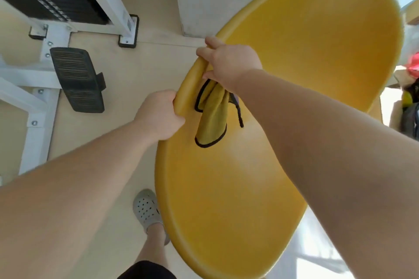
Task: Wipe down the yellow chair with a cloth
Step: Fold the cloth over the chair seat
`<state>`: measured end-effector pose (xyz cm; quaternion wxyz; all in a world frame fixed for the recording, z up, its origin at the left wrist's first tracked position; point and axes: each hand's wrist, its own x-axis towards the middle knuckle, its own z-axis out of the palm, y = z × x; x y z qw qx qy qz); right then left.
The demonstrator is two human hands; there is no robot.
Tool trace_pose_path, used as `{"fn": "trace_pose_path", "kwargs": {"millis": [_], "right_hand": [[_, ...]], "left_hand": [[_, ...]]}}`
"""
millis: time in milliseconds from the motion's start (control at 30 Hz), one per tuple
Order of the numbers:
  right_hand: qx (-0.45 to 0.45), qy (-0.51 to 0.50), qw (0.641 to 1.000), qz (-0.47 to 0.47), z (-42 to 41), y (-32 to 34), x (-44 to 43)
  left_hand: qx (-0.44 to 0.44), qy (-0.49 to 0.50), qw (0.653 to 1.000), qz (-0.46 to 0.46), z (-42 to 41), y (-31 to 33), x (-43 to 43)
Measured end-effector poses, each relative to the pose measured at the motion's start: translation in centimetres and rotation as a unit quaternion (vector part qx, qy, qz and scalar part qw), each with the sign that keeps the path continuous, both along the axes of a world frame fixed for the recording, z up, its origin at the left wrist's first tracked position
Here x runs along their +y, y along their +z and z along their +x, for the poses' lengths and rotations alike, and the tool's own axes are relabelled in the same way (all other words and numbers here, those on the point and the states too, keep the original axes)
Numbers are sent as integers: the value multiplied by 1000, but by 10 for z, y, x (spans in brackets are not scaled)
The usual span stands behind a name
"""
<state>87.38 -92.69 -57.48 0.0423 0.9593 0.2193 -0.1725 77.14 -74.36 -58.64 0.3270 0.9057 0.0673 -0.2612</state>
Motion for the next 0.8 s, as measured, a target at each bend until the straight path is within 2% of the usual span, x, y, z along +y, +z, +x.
{"fn": "trace_pose_path", "kwargs": {"millis": [133, 233, 300, 367, 467, 700, 800], "right_hand": [[-16, -104, 994, 23, 9, -7, -5], [-7, -172, 984, 43, 2, -13, -11], [-9, -205, 977, 50, -3, -15, -21], [-7, -233, 971, 56, -10, -14, -37], [5, -261, 963, 63, -19, -10, -65], [-25, -233, 963, 134, -19, -23, -115], [-35, -228, 962, 146, -23, -31, -133]], "left_hand": [[-16, -93, 993, 75, 48, 6, 8], [-52, -114, 987, 102, 58, 5, 6], [-90, -95, 984, 120, 55, 3, -1], [-117, -32, 985, 123, 45, 0, -8], [-107, 59, 983, 134, 26, -6, -14], [-110, 88, 941, 307, 12, -25, -68], [-93, 124, 935, 318, 23, -28, -94]]}}
